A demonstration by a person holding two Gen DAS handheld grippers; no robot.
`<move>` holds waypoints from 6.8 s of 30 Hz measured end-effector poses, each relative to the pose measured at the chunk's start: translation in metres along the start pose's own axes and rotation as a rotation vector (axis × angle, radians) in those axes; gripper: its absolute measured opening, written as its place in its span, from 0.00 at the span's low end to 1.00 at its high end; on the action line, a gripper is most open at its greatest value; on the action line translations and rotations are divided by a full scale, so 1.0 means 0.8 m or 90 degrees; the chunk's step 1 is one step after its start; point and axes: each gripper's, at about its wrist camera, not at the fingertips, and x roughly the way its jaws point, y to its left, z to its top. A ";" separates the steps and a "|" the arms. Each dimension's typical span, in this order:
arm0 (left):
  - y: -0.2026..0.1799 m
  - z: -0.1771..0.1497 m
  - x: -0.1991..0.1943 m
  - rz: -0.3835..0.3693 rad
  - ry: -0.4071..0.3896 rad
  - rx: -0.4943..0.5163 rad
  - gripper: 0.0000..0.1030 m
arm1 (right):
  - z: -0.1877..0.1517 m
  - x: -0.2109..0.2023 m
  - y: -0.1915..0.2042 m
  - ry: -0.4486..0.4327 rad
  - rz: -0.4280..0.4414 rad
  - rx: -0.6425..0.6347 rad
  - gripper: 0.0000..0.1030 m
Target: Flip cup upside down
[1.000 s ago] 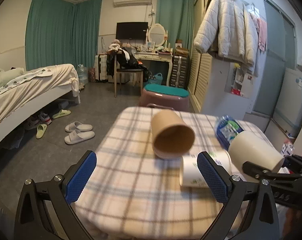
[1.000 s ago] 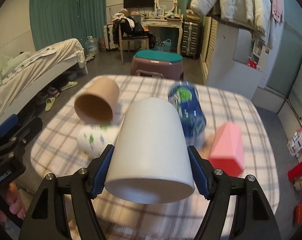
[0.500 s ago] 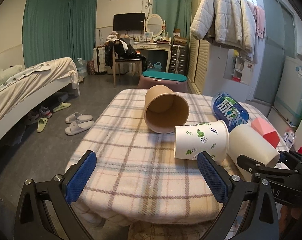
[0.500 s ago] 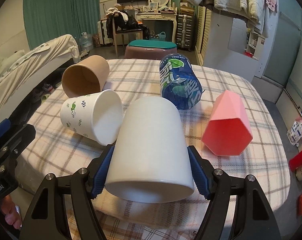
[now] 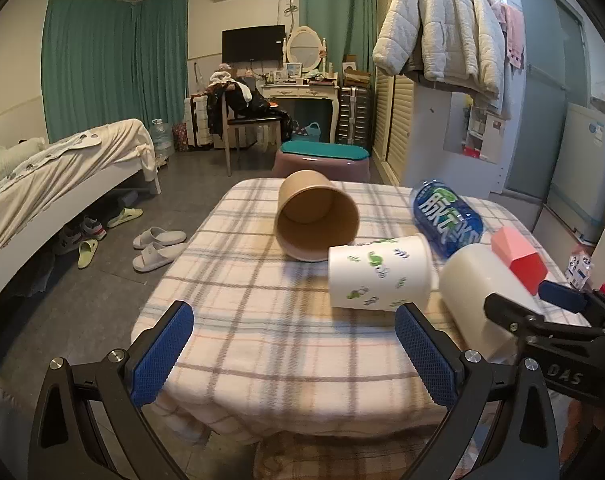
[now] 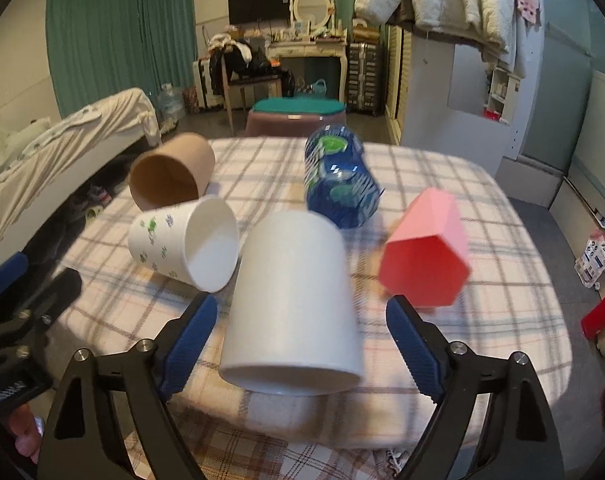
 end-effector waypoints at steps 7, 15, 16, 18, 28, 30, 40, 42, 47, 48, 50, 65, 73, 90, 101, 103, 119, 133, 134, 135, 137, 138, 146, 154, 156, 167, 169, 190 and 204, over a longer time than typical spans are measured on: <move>-0.032 0.016 -0.014 -0.033 0.018 -0.002 1.00 | 0.003 -0.046 -0.034 -0.029 -0.018 0.006 0.85; -0.088 0.040 -0.002 -0.071 0.080 0.005 1.00 | 0.012 -0.076 -0.102 -0.058 -0.059 0.033 0.87; -0.095 0.042 0.002 -0.072 0.088 0.010 1.00 | 0.012 -0.075 -0.112 -0.061 -0.061 0.042 0.88; -0.111 0.047 0.010 -0.070 0.099 0.023 1.00 | 0.013 -0.070 -0.125 -0.059 -0.058 0.051 0.88; -0.166 0.071 0.076 -0.092 0.195 0.061 0.99 | 0.015 -0.013 -0.175 -0.017 -0.059 0.077 0.88; -0.177 0.070 0.086 -0.094 0.208 0.078 0.99 | 0.017 -0.005 -0.184 -0.016 -0.061 0.079 0.88; -0.204 0.077 0.091 -0.085 0.204 0.130 0.99 | 0.013 0.016 -0.210 -0.007 -0.054 0.108 0.88; -0.206 0.081 0.087 -0.090 0.195 0.129 0.99 | 0.012 0.017 -0.212 -0.008 -0.055 0.111 0.88; -0.217 0.075 0.080 -0.133 0.201 0.150 0.95 | 0.007 0.020 -0.220 -0.003 -0.052 0.122 0.88; -0.218 0.072 0.084 -0.132 0.209 0.155 0.90 | 0.006 0.019 -0.220 -0.002 -0.052 0.122 0.88; -0.216 0.068 0.095 -0.109 0.226 0.156 0.78 | 0.005 0.018 -0.220 -0.003 -0.050 0.124 0.88; -0.170 0.063 0.139 -0.101 0.320 0.094 0.70 | 0.003 0.024 -0.215 0.007 -0.044 0.126 0.88; -0.177 0.083 0.099 -0.134 0.250 0.097 0.70 | 0.004 0.018 -0.208 0.002 -0.046 0.121 0.88; -0.174 0.104 0.078 -0.153 0.089 0.055 0.70 | 0.006 0.000 -0.181 -0.021 -0.048 0.093 0.88; -0.184 0.090 0.103 -0.149 0.074 0.067 0.70 | 0.007 0.008 -0.172 -0.016 -0.043 0.081 0.88; -0.189 0.087 0.100 -0.146 0.064 0.084 0.70 | 0.007 0.010 -0.172 -0.013 -0.044 0.081 0.88; -0.168 0.104 0.022 -0.146 -0.026 0.080 0.85 | 0.009 -0.047 -0.166 -0.063 -0.036 0.091 0.88; -0.094 0.042 -0.084 -0.139 -0.157 0.073 1.00 | -0.022 -0.147 -0.093 -0.212 -0.019 0.058 0.92; -0.091 0.035 -0.084 -0.131 -0.162 0.070 1.00 | -0.027 -0.149 -0.089 -0.221 -0.016 0.058 0.95; -0.085 0.027 -0.085 -0.117 -0.167 0.064 1.00 | -0.030 -0.150 -0.085 -0.228 -0.013 0.056 0.97; -0.075 0.016 -0.085 -0.112 -0.164 0.057 1.00 | -0.038 -0.149 -0.077 -0.235 -0.013 0.049 0.98; -0.069 0.012 -0.083 -0.114 -0.153 0.050 1.00 | -0.041 -0.147 -0.074 -0.235 -0.017 0.048 0.99; -0.050 -0.002 -0.096 -0.081 -0.164 0.054 1.00 | -0.051 -0.136 -0.069 -0.222 -0.007 0.067 1.00; -0.044 -0.004 -0.094 -0.073 -0.157 0.028 1.00 | -0.052 -0.138 -0.064 -0.224 -0.006 0.053 1.00; -0.047 -0.005 -0.094 -0.071 -0.154 0.041 1.00 | -0.052 -0.138 -0.064 -0.226 -0.007 0.055 1.00; -0.055 -0.006 -0.094 -0.085 -0.143 0.063 1.00 | -0.055 -0.137 -0.067 -0.222 0.000 0.065 1.00; -0.055 -0.006 -0.094 -0.080 -0.145 0.062 1.00 | -0.054 -0.137 -0.067 -0.224 -0.003 0.067 1.00; -0.050 -0.007 -0.097 -0.073 -0.146 0.059 1.00 | -0.054 -0.145 -0.065 -0.229 -0.008 0.066 1.00; -0.050 -0.004 -0.096 -0.078 -0.136 0.059 1.00 | -0.052 -0.144 -0.064 -0.233 -0.005 0.066 1.00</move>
